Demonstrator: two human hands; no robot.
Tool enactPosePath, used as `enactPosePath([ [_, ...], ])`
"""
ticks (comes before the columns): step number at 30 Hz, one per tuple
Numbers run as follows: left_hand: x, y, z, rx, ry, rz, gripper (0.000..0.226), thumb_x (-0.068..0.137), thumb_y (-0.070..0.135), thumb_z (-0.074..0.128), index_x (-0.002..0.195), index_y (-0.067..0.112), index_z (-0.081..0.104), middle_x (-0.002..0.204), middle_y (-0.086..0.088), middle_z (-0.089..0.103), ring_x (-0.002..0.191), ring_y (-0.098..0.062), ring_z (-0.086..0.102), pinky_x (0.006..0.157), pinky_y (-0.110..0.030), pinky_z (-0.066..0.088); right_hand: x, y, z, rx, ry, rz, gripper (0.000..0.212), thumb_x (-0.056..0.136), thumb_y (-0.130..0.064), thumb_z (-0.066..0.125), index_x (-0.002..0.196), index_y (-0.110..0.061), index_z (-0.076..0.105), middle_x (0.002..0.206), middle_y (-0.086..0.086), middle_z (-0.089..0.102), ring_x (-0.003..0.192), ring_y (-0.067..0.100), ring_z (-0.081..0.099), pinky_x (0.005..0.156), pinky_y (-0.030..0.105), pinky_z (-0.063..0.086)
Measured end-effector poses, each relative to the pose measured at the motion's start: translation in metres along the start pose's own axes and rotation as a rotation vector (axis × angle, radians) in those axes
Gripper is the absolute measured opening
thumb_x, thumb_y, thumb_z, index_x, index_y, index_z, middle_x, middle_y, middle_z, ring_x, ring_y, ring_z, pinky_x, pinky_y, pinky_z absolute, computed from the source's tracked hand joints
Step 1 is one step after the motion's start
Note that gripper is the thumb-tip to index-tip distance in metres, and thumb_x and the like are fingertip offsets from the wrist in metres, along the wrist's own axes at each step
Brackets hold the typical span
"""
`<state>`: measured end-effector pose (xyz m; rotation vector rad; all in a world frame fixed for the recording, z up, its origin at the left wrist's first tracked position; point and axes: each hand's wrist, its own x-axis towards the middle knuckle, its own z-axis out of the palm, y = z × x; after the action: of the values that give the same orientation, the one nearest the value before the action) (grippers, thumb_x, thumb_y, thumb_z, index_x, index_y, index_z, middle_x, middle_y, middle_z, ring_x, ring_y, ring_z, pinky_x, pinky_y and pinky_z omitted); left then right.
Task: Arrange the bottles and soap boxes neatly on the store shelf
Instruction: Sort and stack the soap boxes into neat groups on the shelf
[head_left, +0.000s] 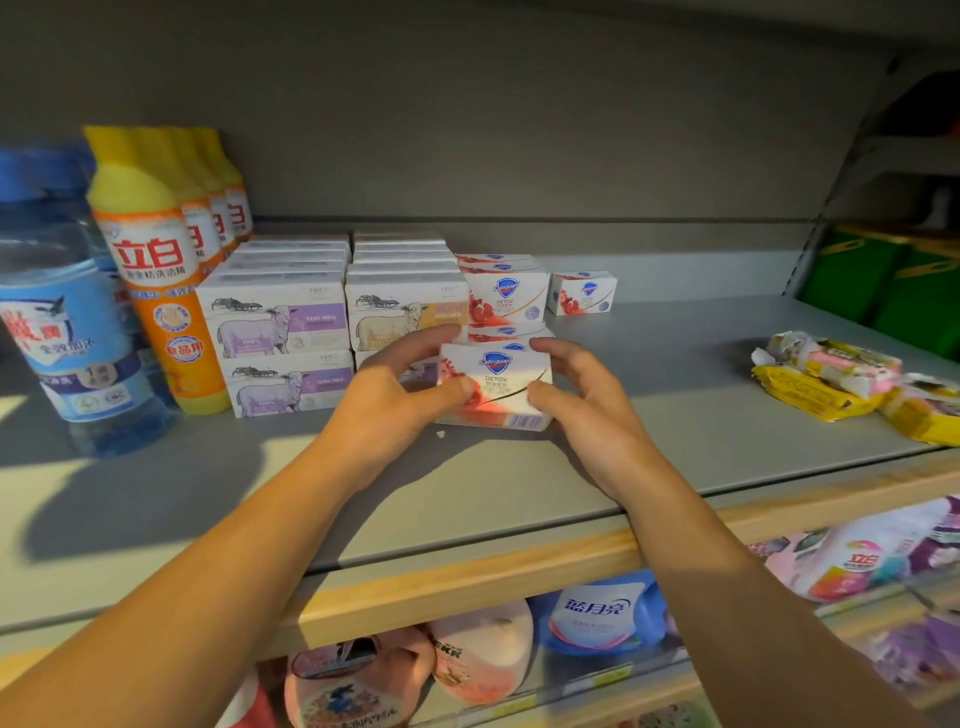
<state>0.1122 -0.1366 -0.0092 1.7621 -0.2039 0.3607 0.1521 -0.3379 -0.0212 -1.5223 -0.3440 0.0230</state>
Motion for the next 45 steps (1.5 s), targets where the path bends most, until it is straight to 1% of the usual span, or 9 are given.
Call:
enactPosePath([
  [4, 0.002, -0.002, -0.001, -0.006, 0.073, -0.115, 0.056, 0.081, 0.016, 0.077, 0.133, 0.025, 0.055, 0.119, 0.0, 0.068, 0.108, -0.012, 0.065, 0.085, -0.035, 0.059, -0.005, -0.002, 0.001, -0.068, -0.048, -0.08, 0.053, 0.09, 0.005, 0.061, 0.122, -0.038, 0.055, 0.124, -0.002, 0.064, 0.102, 0.01, 0.069, 0.07, 0.021, 0.056],
  [8, 0.003, -0.003, 0.001, -0.017, 0.02, -0.033, 0.03, 0.082, 0.009, 0.076, 0.106, 0.024, 0.067, 0.096, 0.008, 0.077, 0.09, -0.008, 0.072, 0.073, -0.022, 0.059, -0.006, -0.003, 0.001, -0.085, -0.04, -0.106, 0.06, 0.088, 0.008, 0.061, 0.119, -0.044, 0.056, 0.128, -0.002, 0.062, 0.106, 0.005, 0.066, 0.07, 0.02, 0.056],
  [14, 0.0, 0.002, 0.005, 0.226, 0.057, 0.193, 0.047, 0.072, 0.01, 0.084, 0.098, 0.045, 0.065, 0.102, 0.03, 0.069, 0.097, 0.0, 0.068, 0.088, -0.026, 0.056, -0.005, 0.001, 0.001, -0.127, -0.033, -0.185, 0.065, 0.085, 0.005, 0.067, 0.12, -0.047, 0.053, 0.123, -0.018, 0.062, 0.114, 0.006, 0.062, 0.074, 0.02, 0.056],
  [22, -0.005, 0.007, 0.01, 0.368, 0.123, 0.406, 0.055, 0.07, 0.023, 0.077, 0.117, 0.043, 0.059, 0.106, 0.042, 0.061, 0.108, 0.004, 0.062, 0.095, -0.022, 0.05, -0.008, -0.002, 0.003, -0.318, 0.024, -0.301, 0.052, 0.084, -0.006, 0.073, 0.126, -0.032, 0.058, 0.127, -0.004, 0.055, 0.116, 0.008, 0.055, 0.072, 0.008, 0.05],
  [27, -0.002, 0.001, 0.01, 0.329, 0.103, 0.252, 0.05, 0.072, 0.015, 0.083, 0.106, 0.046, 0.062, 0.102, 0.027, 0.069, 0.094, 0.002, 0.066, 0.085, -0.022, 0.055, -0.008, -0.003, -0.001, -0.376, 0.112, -0.367, 0.046, 0.086, -0.008, 0.07, 0.123, -0.033, 0.06, 0.117, -0.013, 0.052, 0.108, -0.011, 0.054, 0.079, 0.003, 0.044],
  [33, 0.001, -0.011, 0.009, 0.715, -0.072, 0.008, 0.044, 0.077, 0.039, 0.078, 0.118, 0.029, 0.067, 0.117, 0.014, 0.067, 0.108, -0.008, 0.06, 0.086, -0.015, 0.04, 0.007, -0.022, -0.027, -0.425, 0.371, -0.432, 0.045, 0.085, 0.001, 0.066, 0.124, -0.02, 0.062, 0.124, -0.001, 0.045, 0.1, -0.022, 0.048, 0.08, -0.001, 0.039],
  [38, 0.002, -0.015, 0.014, 0.854, -0.177, 0.018, 0.042, 0.082, 0.046, 0.07, 0.122, 0.032, 0.066, 0.117, 0.01, 0.07, 0.119, -0.013, 0.055, 0.094, -0.023, 0.043, 0.042, -0.038, -0.023, -0.598, 0.344, -0.441, 0.042, 0.085, -0.001, 0.069, 0.125, -0.01, 0.063, 0.124, 0.005, 0.044, 0.106, 0.008, 0.049, 0.083, -0.006, 0.032],
  [41, 0.002, -0.018, 0.012, 0.852, -0.187, 0.035, 0.039, 0.083, 0.046, 0.068, 0.12, 0.032, 0.068, 0.113, 0.01, 0.071, 0.118, -0.011, 0.055, 0.095, -0.023, 0.044, 0.07, -0.039, -0.015, -0.71, 0.304, -0.387, 0.043, 0.088, -0.008, 0.069, 0.129, -0.013, 0.061, 0.131, 0.009, 0.044, 0.108, 0.01, 0.047, 0.078, -0.01, 0.026],
  [45, 0.004, -0.02, 0.012, 0.831, -0.175, 0.04, 0.038, 0.082, 0.045, 0.069, 0.118, 0.033, 0.068, 0.111, 0.012, 0.071, 0.118, -0.01, 0.052, 0.097, -0.025, 0.044, 0.093, -0.034, -0.008, -0.836, 0.262, -0.36, 0.05, 0.087, -0.019, 0.072, 0.134, -0.021, 0.056, 0.136, 0.005, 0.042, 0.12, 0.017, 0.05, 0.093, 0.009, 0.029],
])
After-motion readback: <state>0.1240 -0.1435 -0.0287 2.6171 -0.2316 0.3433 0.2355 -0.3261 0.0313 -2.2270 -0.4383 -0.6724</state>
